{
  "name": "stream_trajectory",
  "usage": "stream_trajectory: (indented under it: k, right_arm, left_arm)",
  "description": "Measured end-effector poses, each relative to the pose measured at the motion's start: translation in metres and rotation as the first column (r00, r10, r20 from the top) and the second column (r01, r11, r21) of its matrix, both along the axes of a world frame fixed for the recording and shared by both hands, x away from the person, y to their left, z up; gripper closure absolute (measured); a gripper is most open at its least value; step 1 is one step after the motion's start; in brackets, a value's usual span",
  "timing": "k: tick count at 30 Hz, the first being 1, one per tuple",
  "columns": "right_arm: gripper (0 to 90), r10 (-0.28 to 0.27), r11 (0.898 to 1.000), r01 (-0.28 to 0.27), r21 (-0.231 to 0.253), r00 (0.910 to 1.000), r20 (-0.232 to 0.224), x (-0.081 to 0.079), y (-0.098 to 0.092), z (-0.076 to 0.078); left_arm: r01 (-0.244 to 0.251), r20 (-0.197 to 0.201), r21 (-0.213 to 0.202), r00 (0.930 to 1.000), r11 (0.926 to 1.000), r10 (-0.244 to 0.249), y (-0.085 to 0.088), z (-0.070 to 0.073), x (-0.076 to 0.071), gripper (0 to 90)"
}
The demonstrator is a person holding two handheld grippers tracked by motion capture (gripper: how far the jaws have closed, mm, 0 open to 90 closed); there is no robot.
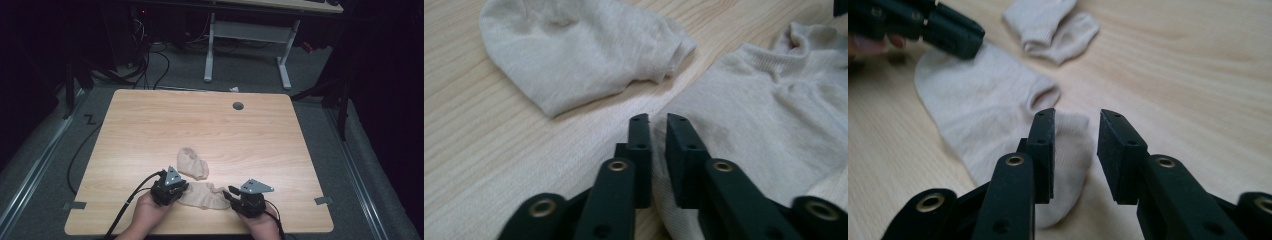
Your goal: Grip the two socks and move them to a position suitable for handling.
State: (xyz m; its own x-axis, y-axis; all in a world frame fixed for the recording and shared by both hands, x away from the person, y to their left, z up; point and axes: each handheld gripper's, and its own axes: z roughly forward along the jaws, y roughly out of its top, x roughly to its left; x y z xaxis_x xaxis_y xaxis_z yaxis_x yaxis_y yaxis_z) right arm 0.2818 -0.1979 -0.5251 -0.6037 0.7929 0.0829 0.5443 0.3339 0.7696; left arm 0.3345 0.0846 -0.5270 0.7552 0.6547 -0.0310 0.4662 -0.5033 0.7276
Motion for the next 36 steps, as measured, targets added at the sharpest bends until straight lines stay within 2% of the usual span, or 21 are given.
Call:
stream_trajectory:
  k: [2, 3, 5, 6, 7, 12, 15, 17, 18, 19, 20, 21, 23, 26, 27, 28, 30, 31, 32, 33, 36]
  right_arm:
    - [72.8, 0.008, 1.0, -0.009, -0.026, 0.9998, -0.016, -0.001, 0.002, -0.006]
    - [78.1, 0.011, 0.999, -0.012, -0.034, 0.9998, -0.017, -0.002, 0.004, -0.006]
    - [86.1, 0.009, 0.998, -0.01, -0.065, 0.9999, -0.011, -0.001, 0.007, -0.006]
    - [87.3, 0.012, 0.998, -0.012, -0.066, 0.9999, -0.009, 0.0, 0.007, -0.006]
    - [88.2, 0.007, 0.997, -0.008, -0.072, 0.9999, -0.01, 0.0, 0.008, -0.006]
    - [88.5, 0.004, 0.998, -0.005, -0.069, 0.9999, -0.016, 0.002, 0.007, -0.006]
    - [88.5, 0.006, 0.998, -0.006, -0.07, 0.9999, -0.013, 0.002, 0.006, -0.006]
    - [88.1, 0.006, 0.998, -0.007, -0.064, 0.9998, -0.017, 0.002, 0.006, -0.006]
    - [86.8, 0.012, 0.998, -0.013, -0.059, 0.9997, -0.019, 0.002, 0.006, -0.006]
    - [84.8, 0.013, 0.999, -0.013, -0.047, 0.9999, -0.012, 0.001, 0.005, -0.005]
    - [83.7, 0.015, 0.999, -0.015, -0.03, 0.9999, 0.001, 0.0, 0.003, -0.003]
    - [83.1, 0.012, 1.0, -0.012, -0.02, 0.9999, 0.008, 0.0, 0.002, -0.002]
    - [82.1, 0.0, 1.0, 0.0, 0.001, 0.9995, 0.032, -0.001, -0.002, 0.001]
    - [81.3, -0.015, 1.0, 0.015, 0.009, 0.999, 0.043, 0.0, -0.006, 0.002]
    - [81.3, -0.014, 1.0, 0.013, 0.012, 0.9988, 0.047, 0.001, -0.007, 0.002]
    - [81.3, -0.014, 1.0, 0.013, 0.012, 0.9988, 0.046, 0.001, -0.008, 0.002]
    - [81.2, -0.017, 1.0, 0.017, 0.014, 0.999, 0.041, 0.001, -0.009, 0.002]
    - [80.9, -0.019, 1.0, 0.018, 0.017, 0.999, 0.041, 0.001, -0.009, 0.001]
    - [80.8, -0.018, 1.0, 0.017, 0.016, 0.999, 0.041, 0.001, -0.01, 0.001]
    - [80.8, -0.021, 1.0, 0.02, 0.021, 0.9989, 0.042, 0.001, -0.01, 0.001]
    - [80.6, -0.019, 1.0, 0.018, 0.024, 0.9988, 0.044, 0.002, -0.011, 0.001]
  left_arm:
    - [-0.003, -0.007, -0.01, 1.0, 0.9999, 0.003, 0.006, 0.0, -0.006, 87.3]
    - [-0.003, -0.007, -0.01, 1.0, 0.9999, 0.003, 0.006, 0.0, -0.006, 87.6]
    - [-0.015, -0.019, -0.036, 0.9997, 0.9992, 0.015, 0.01, -0.002, -0.015, 87.7]
    - [-0.001, -0.004, -0.01, 1.0, 0.9999, 0.001, 0.015, -0.001, -0.016, 87.7]
    - [-0.007, -0.009, -0.016, 0.9999, 0.9998, 0.007, 0.018, -0.001, -0.018, 87.7]
    - [-0.028, -0.017, -0.043, 0.9995, 0.9987, 0.027, 0.035, -0.004, -0.028, 87.6]
    - [-0.028, -0.013, -0.046, 0.9995, 0.9986, 0.028, 0.036, -0.004, -0.03, 86.4]
    - [-0.011, -0.02, -0.04, 0.9998, 0.9992, 0.01, 0.033, -0.001, -0.031, 80.7]
    - [-0.033, -0.031, -0.086, 0.9991, 0.9957, 0.03, 0.028, -0.001, -0.032, 76.8]
    - [-0.033, -0.031, -0.086, 0.9991, 0.9957, 0.03, 0.028, -0.001, -0.032, 73.6]
    - [-0.013, -0.003, -0.063, 0.9999, 0.998, 0.013, 0.031, 0.006, -0.024, 70.4]
    - [-0.022, 0.003, -0.072, 0.9998, 0.9972, 0.022, 0.032, 0.009, -0.019, 68.3]
    - [-0.043, 0.007, -0.079, 0.999, 0.9959, 0.044, 0.033, 0.014, -0.007, 64.8]
    - [-0.082, -0.006, -0.075, 0.9966, 0.9938, 0.082, 0.032, 0.017, 0.015, 63.4]
    - [-0.082, -0.006, -0.075, 0.9966, 0.9938, 0.082, 0.032, 0.017, 0.015, 63.3]
    - [-0.1, -0.017, -0.074, 0.9949, 0.9922, 0.099, 0.03, 0.02, 0.03, 63.5]
    - [-0.107, -0.014, -0.07, 0.9943, 0.9918, 0.106, 0.028, 0.021, 0.035, 63.8]
    - [-0.098, -0.005, -0.068, 0.9952, 0.9928, 0.098, 0.022, 0.024, 0.043, 63.8]
    - [-0.098, -0.005, -0.068, 0.9952, 0.9928, 0.098, 0.022, 0.024, 0.043, 63.8]
    - [-0.1, 0.013, -0.052, 0.9948, 0.9936, 0.101, 0.014, 0.027, 0.051, 63.5]
    - [-0.096, 0.021, -0.04, 0.995, 0.9945, 0.097, 0.008, 0.03, 0.067, 62.5]
